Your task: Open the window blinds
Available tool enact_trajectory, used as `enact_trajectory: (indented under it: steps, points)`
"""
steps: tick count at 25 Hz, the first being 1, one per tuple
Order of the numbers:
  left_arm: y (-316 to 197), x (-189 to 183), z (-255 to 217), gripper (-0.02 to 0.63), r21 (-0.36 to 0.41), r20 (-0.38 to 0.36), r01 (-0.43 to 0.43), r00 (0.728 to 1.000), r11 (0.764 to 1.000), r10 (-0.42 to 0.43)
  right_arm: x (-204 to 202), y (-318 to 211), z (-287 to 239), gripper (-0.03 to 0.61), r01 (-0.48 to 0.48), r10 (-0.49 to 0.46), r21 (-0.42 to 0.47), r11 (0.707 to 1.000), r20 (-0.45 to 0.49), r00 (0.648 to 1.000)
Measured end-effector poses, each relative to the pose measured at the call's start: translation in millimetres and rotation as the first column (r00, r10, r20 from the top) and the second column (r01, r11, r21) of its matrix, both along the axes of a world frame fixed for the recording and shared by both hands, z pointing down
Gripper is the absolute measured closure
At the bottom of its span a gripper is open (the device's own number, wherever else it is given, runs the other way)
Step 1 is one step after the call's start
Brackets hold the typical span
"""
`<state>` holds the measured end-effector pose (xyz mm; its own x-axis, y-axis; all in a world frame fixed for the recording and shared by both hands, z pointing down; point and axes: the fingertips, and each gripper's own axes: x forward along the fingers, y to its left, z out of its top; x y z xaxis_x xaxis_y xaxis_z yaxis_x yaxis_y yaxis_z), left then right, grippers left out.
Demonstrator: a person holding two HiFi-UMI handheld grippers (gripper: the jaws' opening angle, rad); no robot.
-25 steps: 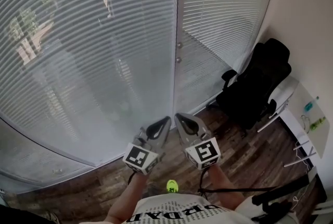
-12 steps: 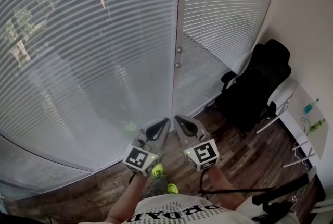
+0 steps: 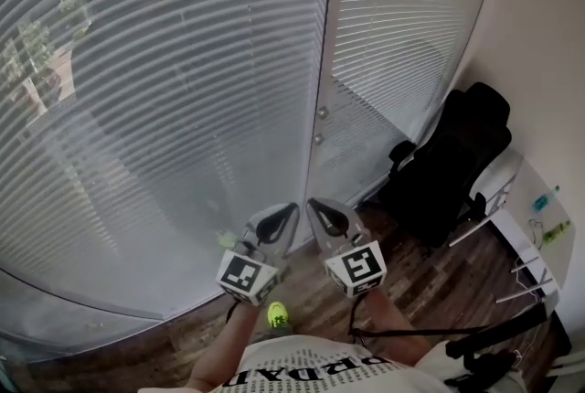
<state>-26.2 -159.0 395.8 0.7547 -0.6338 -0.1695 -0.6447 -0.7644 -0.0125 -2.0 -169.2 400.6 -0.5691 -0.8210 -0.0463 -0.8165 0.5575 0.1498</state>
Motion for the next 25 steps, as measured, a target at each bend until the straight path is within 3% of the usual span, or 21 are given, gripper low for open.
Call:
enact_trajectory:
  steps: [25]
  points:
    - [-100.1,-14.5,5.4,0.621,-0.026,-0.058,-0.046,0.997,0.999,0.045,-17.1,-106.4,-1.9,0.568,-0.067,0.067,0.017,0.998,-0.062,0.996]
